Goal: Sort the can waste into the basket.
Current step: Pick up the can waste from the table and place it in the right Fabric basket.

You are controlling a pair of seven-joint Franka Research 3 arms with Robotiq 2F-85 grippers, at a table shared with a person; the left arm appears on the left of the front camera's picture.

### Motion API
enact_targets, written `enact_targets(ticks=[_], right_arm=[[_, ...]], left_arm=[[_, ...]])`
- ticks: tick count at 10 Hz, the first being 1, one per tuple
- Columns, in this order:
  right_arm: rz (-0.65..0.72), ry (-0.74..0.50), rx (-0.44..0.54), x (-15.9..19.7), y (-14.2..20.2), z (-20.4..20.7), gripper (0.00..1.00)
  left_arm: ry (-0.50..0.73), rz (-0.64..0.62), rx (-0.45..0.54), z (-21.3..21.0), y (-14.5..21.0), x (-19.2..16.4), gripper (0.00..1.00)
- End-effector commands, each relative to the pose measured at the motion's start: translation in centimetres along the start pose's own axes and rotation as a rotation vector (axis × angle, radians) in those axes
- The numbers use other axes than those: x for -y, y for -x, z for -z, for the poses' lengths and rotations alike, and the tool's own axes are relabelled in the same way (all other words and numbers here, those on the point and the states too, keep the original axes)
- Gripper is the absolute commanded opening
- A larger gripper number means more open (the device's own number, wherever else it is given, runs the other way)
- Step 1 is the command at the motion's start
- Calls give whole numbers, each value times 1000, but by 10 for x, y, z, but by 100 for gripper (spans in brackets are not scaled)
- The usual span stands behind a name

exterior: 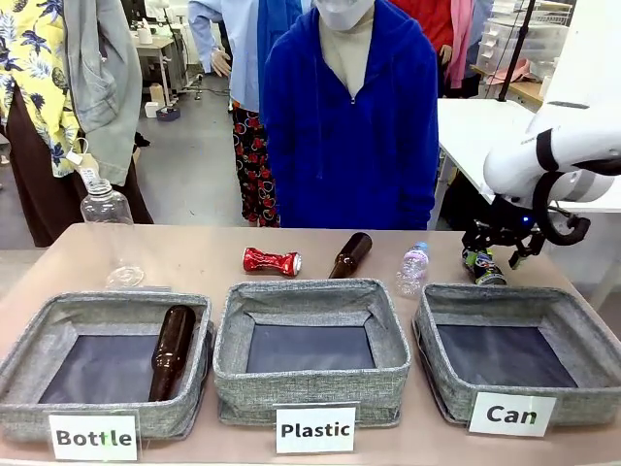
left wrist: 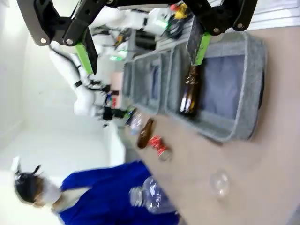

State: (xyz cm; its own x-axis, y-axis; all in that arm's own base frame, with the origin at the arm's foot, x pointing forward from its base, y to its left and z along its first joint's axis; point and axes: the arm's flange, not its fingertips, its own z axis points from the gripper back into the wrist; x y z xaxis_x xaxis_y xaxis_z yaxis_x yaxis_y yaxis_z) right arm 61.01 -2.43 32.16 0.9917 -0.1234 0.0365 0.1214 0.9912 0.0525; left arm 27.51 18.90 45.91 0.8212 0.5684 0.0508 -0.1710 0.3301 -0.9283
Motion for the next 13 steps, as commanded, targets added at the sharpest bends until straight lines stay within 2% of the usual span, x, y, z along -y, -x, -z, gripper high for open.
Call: enact_targets(ticks=[1, 2, 3, 4, 5, 6, 8, 9, 10, 11, 13], right_arm=[[17, 29, 27, -7, -9, 8, 100], [17, 39, 34, -7, -8, 12, 100], [26, 51, 48, -6, -7, 14, 100], [45, 65, 65, -7, -9, 14, 54], [31, 70, 59, -8, -7, 14, 40], [27, 75, 64, -10, -4, 15, 0], [33, 75, 64, -11, -5, 16, 0], [33, 73, 62, -11, -4, 16, 14], [31, 74, 63, -11, -2, 16, 4], [32, 70, 64, -9, -1, 14, 0], [31, 64, 80, -5, 2, 5, 0]], left_arm=[[-64, 39, -47, 7, 17, 2, 100], [-102, 60, 9, 14, 17, -1, 100], [-47, 25, -39, 5, 3, 3, 100], [-47, 25, -39, 5, 3, 3, 100], [-47, 25, -39, 5, 3, 3, 100], [-47, 25, -39, 5, 3, 3, 100], [-47, 25, -39, 5, 3, 3, 100], [-47, 25, -39, 5, 3, 3, 100], [-47, 25, -39, 5, 3, 3, 100], [-47, 25, -39, 5, 3, 3, 100], [-47, 25, -39, 5, 3, 3, 100]])
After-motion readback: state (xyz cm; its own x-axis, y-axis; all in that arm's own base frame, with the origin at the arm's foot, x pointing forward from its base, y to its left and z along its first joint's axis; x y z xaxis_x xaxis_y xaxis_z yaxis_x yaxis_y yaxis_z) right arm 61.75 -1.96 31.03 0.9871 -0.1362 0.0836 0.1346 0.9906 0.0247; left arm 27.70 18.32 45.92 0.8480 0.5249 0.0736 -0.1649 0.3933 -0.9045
